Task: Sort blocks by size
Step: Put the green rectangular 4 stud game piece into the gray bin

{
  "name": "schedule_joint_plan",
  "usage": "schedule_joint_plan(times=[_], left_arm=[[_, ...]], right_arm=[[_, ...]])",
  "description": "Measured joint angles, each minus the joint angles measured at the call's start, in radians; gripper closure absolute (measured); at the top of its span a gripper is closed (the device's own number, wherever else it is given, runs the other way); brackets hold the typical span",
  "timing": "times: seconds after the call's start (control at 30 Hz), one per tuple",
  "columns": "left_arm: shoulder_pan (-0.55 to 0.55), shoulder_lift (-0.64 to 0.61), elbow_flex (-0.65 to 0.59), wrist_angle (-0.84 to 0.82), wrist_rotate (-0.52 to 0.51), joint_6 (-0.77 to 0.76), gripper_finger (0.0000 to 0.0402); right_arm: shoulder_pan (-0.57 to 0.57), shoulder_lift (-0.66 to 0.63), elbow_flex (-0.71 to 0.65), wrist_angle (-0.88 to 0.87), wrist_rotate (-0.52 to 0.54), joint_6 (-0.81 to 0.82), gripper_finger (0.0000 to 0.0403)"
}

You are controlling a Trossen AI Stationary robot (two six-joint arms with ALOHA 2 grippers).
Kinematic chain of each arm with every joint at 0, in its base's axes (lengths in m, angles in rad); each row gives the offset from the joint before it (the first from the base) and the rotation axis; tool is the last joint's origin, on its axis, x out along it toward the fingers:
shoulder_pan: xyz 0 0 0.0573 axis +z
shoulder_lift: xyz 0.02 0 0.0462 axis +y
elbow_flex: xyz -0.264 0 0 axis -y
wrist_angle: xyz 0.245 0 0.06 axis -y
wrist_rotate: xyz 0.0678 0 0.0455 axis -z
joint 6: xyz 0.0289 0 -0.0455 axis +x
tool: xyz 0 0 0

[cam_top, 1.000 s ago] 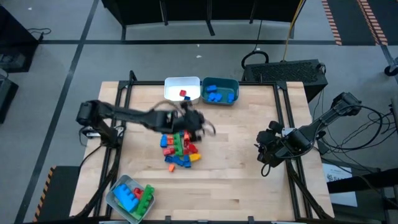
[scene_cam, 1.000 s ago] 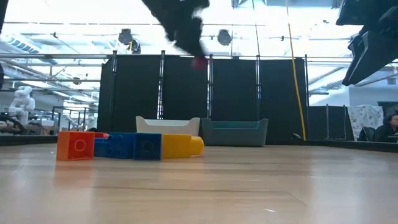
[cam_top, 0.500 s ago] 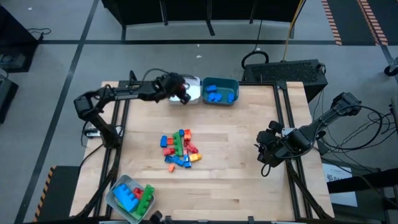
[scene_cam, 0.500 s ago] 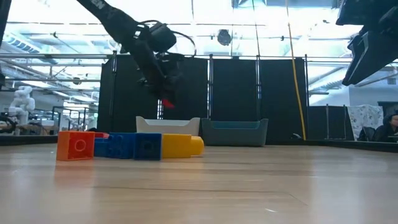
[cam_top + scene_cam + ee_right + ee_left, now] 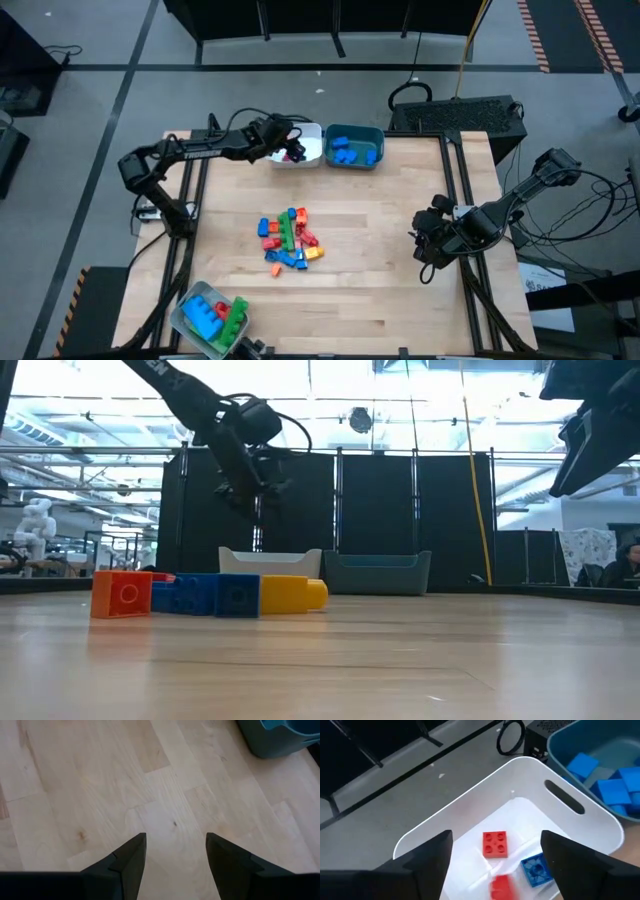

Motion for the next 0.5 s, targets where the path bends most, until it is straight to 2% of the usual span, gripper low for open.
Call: schedule_joint_plan(times=[0.1,0.3,0.5], left_arm=[[-0.024,0.0,0.006,-0.023,0.049,0.062,0.0096],[-0.19,0.0,0.007,-0.235,0.307,0.257,0.0099],[-0.446,0.0,0.007,-0.443,0.316,0.357,0.0099]], right_arm=[[0.0,0.0,0.0,0.01,0.0,0.0,0.0211],[0.0,0.0,0.0,0.012,-0.002,0.0,0.0211],[0.0,0.0,0.0,0.012,-0.002,0.0,0.0211]])
